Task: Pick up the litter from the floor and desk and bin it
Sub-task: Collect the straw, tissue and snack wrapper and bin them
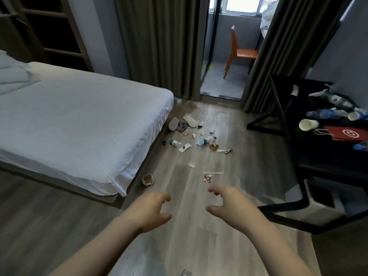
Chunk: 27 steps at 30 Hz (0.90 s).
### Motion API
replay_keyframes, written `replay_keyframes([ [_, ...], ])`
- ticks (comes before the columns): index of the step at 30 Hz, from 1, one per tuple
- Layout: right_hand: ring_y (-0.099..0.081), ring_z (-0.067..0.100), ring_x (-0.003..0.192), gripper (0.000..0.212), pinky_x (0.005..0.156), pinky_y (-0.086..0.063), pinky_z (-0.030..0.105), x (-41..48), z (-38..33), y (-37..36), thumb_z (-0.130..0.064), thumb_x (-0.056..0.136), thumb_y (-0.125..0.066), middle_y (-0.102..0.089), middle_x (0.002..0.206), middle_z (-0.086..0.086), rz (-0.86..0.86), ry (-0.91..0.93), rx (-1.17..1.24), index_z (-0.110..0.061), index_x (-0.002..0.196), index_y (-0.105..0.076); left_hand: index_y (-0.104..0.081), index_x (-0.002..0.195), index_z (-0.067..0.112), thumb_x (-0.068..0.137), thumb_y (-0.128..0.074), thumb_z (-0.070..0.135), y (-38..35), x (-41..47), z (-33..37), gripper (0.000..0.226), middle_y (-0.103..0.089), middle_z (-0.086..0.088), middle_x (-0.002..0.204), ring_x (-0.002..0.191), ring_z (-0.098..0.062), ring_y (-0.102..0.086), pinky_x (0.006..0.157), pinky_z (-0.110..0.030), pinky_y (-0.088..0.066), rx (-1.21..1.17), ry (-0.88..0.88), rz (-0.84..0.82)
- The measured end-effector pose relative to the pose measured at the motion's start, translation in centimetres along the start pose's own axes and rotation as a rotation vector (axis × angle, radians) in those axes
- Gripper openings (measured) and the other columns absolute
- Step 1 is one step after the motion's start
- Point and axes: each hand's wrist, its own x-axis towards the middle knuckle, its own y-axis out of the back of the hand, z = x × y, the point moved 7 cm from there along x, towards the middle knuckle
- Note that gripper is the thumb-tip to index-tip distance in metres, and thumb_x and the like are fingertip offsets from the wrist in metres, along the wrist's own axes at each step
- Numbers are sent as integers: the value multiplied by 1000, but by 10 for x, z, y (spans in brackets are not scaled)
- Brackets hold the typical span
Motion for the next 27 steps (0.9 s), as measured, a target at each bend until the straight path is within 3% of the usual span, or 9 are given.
replay_keyframes([
  [3, -55, 11, 114, 54, 77, -35, 21, 44, 9, 17, -42, 85, -62, -52, 135, -9, -17, 28, -19, -31, 136, -48, -47, 133, 25, 88, -57, 44, 12, 42, -3, 50, -52, 6, 132, 122, -10, -48, 100, -24, -40, -7, 36, -25],
  [16, -54, 12, 116, 53, 87, -42, 25, 191, 29, 48, -40, 83, -64, -58, 127, -6, -71, -2, -6, -29, 133, -52, -50, 131, 22, 87, -59, 42, 44, 191, -36, 49, -56, 3, 128, 114, -12, -54, 96, -26, -44, -63, 59, -71],
  [27, -57, 10, 106, 53, 77, -40, 22, 343, 17, 65, -42, 83, -65, -58, 124, -8, -138, -110, -2, -33, 134, -51, -53, 126, 28, 83, -59, 48, 94, 337, -109, 48, -58, 7, 124, 111, -10, -56, 93, -29, -46, -91, 43, -102],
])
